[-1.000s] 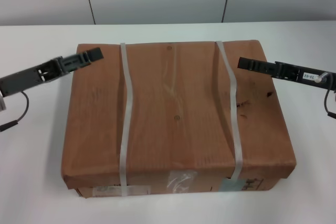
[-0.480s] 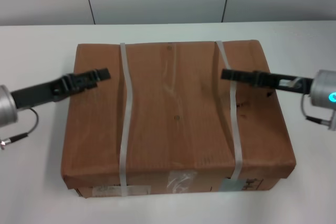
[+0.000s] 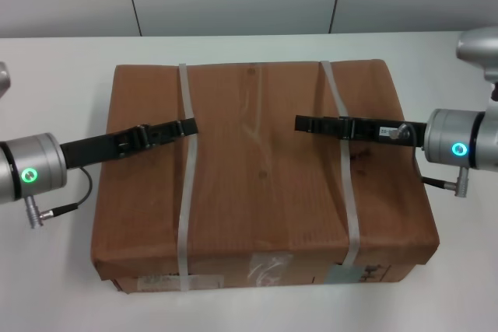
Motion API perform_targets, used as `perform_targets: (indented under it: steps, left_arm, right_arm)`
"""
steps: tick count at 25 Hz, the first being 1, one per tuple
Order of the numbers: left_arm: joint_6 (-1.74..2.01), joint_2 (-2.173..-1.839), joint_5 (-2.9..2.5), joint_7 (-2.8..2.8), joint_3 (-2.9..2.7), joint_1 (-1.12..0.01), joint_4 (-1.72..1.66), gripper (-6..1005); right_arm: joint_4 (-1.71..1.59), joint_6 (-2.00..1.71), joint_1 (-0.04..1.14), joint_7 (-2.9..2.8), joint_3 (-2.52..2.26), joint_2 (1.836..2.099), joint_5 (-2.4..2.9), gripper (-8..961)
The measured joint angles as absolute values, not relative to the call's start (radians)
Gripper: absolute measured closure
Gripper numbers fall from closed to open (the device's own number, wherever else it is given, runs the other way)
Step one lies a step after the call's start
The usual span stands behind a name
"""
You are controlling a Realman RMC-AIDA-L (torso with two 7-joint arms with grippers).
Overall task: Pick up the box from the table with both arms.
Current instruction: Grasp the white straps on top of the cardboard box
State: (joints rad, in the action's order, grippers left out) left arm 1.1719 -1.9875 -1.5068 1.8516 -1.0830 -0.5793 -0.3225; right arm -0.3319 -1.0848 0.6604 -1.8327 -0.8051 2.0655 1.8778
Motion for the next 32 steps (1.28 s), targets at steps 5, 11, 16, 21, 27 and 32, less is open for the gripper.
perform_targets:
  steps: [5, 11, 16, 21, 27, 32]
  left_arm:
    - [1.172, -2.002, -1.522, 1.849, -1.083, -0.600, -0.319, 290]
    - [1.173, -2.027, -1.547, 1.855, -1.120, -0.633, -0.308, 292]
    - [1.162, -2.032, -1.548, 1.849, -1.131, -0.645, -0.297, 294]
    - [1.132, -2.033, -1.543, 1.833, -1.131, -0.656, -0.286, 295]
    - [1.097, -2.037, -1.539, 1.805, -1.132, -0.669, -0.286, 428]
    - [1.095, -2.040, -1.538, 1.777, -1.131, -0.673, -0.286, 585]
  right_arm:
    - [-0.316, -1.065, 0.672, -1.813, -0.805, 2.069, 1.873, 167]
    - [-0.282, -1.043, 0.710, -1.783, -0.805, 2.071, 1.871, 176]
    - [-0.269, -1.036, 0.733, -1.764, -0.805, 2.073, 1.871, 183]
    - [-0.266, -1.024, 0.740, -1.731, -0.801, 2.077, 1.869, 189]
    - [-0.244, -1.021, 0.752, -1.660, -0.801, 2.079, 1.840, 198]
    - [-0.230, -1.020, 0.757, -1.600, -0.798, 2.079, 1.828, 339]
